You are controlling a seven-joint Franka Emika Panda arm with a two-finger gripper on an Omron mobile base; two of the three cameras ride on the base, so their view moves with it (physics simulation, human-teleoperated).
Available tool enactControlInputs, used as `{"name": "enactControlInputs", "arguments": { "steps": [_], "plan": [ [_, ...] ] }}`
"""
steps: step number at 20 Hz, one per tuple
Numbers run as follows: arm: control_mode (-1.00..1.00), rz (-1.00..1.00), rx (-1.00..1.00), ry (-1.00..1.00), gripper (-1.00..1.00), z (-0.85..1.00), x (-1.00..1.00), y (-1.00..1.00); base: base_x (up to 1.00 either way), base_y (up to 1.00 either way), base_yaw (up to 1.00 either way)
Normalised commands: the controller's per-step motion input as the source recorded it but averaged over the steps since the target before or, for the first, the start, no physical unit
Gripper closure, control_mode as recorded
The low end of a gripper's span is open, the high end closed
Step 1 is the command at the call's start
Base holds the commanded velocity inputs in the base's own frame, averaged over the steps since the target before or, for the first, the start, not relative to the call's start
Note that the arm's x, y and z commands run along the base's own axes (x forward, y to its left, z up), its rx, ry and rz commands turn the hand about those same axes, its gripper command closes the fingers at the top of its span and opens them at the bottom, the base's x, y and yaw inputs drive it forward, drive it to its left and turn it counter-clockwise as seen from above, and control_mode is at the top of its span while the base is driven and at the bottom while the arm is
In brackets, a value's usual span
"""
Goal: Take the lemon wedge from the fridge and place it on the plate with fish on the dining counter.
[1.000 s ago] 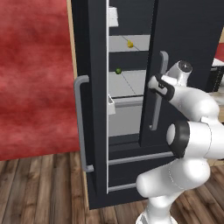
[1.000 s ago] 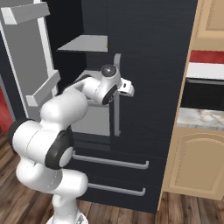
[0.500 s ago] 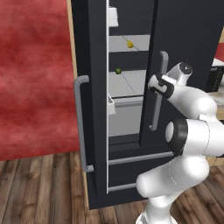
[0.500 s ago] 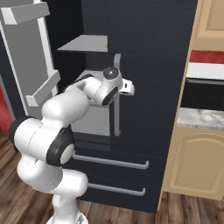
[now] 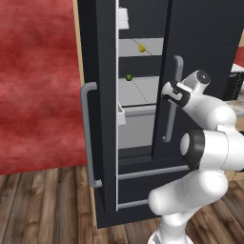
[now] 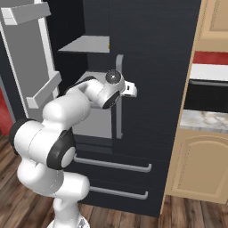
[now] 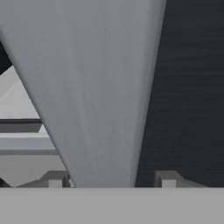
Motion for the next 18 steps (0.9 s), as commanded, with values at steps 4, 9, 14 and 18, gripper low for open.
{"name": "enactControlInputs", "arguments": {
  "steps": [4, 9, 14, 18],
  "plan": [
    [-1.0, 0.0, 0.01, 0.0, 1.0, 0.0, 0.01, 0.0, 0.0, 0.0, 0.0],
    [-1.0, 0.0, 0.0, 0.0, 1.0, 0.0, 0.0, 0.0, 0.0, 0.0, 0.0],
    [-1.0, 0.0, 0.0, 0.0, 1.0, 0.0, 0.0, 0.0, 0.0, 0.0, 0.0],
    [-1.0, 0.0, 0.0, 0.0, 1.0, 0.0, -0.11, 0.0, 0.0, 0.0, 0.0]
  ]
}}
